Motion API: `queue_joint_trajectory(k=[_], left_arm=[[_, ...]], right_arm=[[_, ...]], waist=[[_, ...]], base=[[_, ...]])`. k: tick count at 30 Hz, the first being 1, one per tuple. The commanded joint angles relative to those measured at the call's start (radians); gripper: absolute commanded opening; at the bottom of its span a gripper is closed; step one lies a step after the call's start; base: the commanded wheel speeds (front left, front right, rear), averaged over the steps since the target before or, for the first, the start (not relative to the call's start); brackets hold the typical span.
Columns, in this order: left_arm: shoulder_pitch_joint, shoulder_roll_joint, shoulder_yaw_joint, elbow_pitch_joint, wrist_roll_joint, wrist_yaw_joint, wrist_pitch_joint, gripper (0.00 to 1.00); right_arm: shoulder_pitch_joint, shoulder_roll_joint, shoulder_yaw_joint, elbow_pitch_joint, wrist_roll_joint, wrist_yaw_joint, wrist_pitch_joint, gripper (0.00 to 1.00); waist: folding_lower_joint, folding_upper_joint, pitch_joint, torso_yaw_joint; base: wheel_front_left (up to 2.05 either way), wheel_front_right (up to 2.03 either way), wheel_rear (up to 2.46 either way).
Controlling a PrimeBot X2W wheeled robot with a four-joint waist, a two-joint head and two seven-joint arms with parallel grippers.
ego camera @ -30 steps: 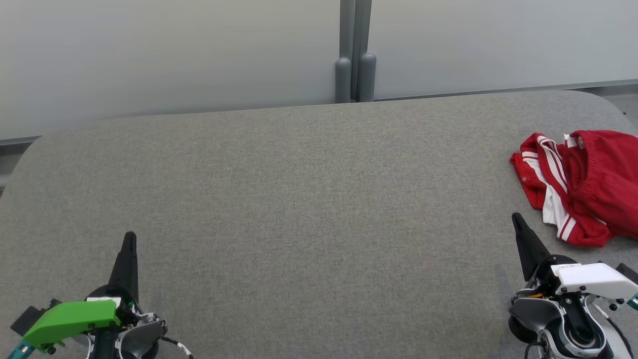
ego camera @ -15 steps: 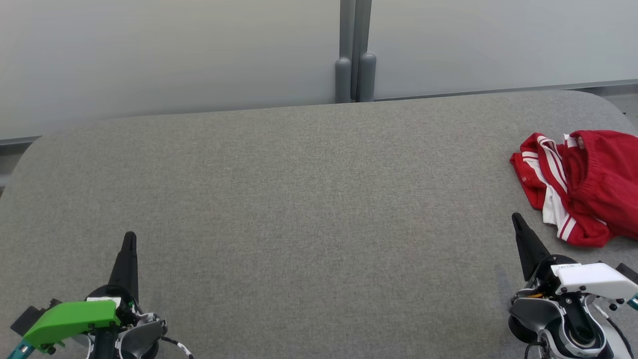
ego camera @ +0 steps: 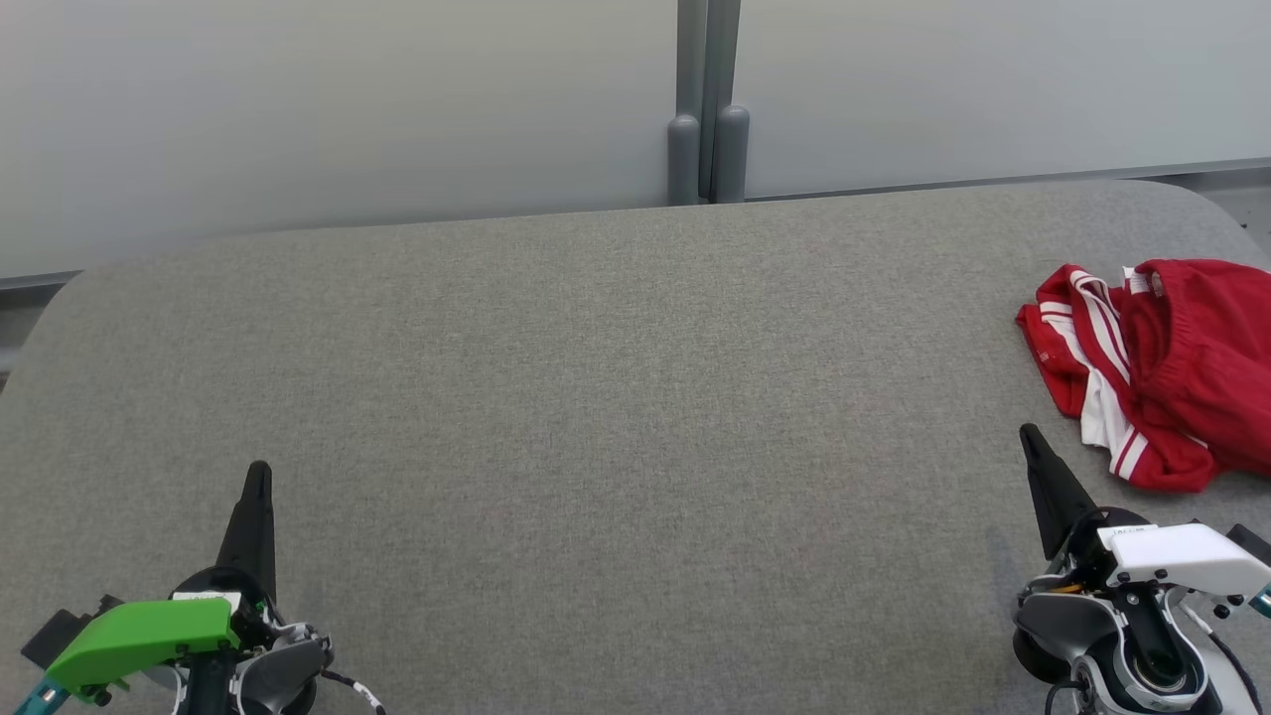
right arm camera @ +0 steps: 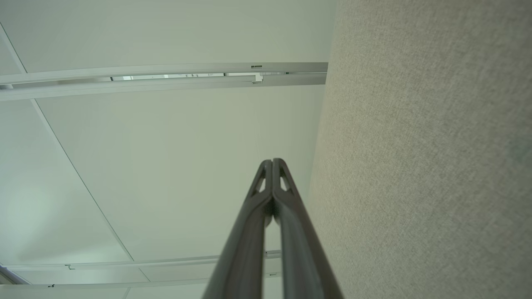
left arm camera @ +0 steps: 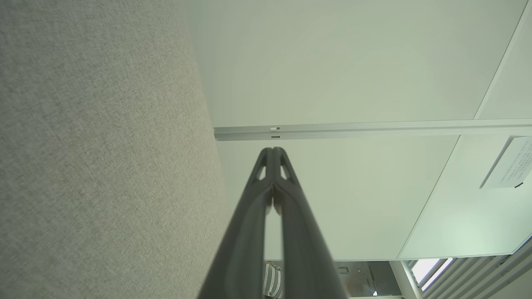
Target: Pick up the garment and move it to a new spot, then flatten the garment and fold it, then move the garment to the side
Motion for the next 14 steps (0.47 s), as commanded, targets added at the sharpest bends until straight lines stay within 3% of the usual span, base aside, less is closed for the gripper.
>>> queue_joint_trajectory(k=[1, 14], left_arm=[[-0.013, 0.0, 0.003, -0.003, 0.001, -0.004, 0.0, 0.0], [-0.013, 0.0, 0.003, -0.003, 0.001, -0.004, 0.0, 0.0]], right_arm=[[-0.008, -0.005, 0.001, -0.003, 0.005, 0.001, 0.002, 0.0], [-0.008, -0.005, 0.001, -0.004, 0.005, 0.001, 0.002, 0.0]], waist=[[0.0, 0.0083, 0.0, 0.0], [0.0, 0.0083, 0.0, 0.0]], base=[[0.0, 0.0, 0.0], [0.0, 0.0, 0.0]])
